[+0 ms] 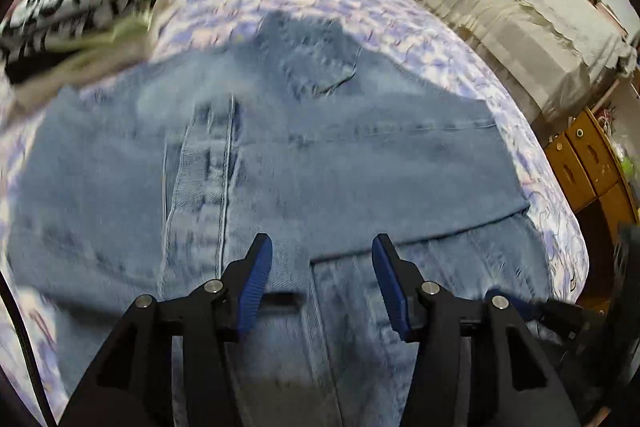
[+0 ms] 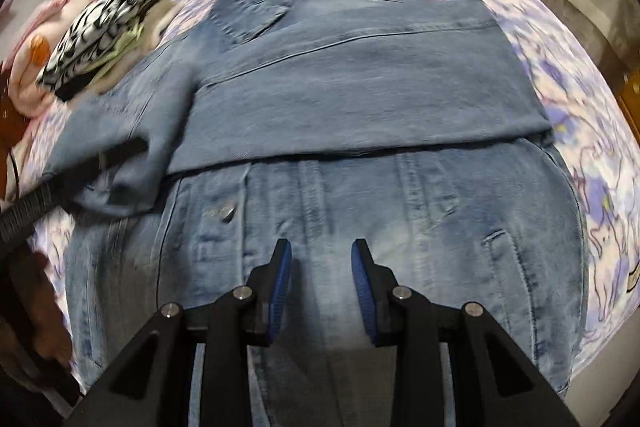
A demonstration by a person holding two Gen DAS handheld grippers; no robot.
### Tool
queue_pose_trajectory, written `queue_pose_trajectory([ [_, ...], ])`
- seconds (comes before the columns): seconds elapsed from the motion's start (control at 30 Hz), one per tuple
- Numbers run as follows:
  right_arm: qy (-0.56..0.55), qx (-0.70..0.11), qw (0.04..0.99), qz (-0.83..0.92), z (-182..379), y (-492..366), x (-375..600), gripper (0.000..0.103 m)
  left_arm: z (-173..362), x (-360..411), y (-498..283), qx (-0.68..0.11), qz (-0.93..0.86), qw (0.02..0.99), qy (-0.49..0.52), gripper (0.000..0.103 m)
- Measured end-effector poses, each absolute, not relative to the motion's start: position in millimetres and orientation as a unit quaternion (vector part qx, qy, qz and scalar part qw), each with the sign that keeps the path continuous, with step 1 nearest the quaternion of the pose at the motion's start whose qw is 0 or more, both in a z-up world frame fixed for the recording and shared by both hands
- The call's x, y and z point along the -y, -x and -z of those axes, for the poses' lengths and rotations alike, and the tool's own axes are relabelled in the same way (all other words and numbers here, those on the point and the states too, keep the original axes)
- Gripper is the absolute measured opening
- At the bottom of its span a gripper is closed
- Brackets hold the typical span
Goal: Fold large clothes
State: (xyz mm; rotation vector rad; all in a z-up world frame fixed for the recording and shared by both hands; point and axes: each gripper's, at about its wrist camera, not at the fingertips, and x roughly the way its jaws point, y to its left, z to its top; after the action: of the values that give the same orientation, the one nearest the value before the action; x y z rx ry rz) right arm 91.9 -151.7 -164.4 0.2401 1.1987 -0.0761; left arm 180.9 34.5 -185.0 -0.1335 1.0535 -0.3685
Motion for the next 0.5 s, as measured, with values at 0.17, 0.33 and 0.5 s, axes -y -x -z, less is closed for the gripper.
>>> queue_pose_trajectory([
  [0.17, -0.169, -0.535, 0.828, 0.017, 152.0, -103.9, 157.0, 0.032, 172.0, -75.3, -152.8, -0.485, 0.158, 0.851, 0.12, 0.064],
  [0.33, -0.139, -0.509, 0.849, -0.036, 137.9, -115.9, 121.7, 0.04, 147.3, -119.1, -130.6, -0.452, 0.118, 0.875, 0.13, 0.064],
  [0.5, -0.044, -0.479, 0.87, -0.106, 124.9, -125.6, 62.9, 0.045, 139.9, -161.1, -111.3, -0.435, 0.054, 0.888, 0.135, 0.068],
])
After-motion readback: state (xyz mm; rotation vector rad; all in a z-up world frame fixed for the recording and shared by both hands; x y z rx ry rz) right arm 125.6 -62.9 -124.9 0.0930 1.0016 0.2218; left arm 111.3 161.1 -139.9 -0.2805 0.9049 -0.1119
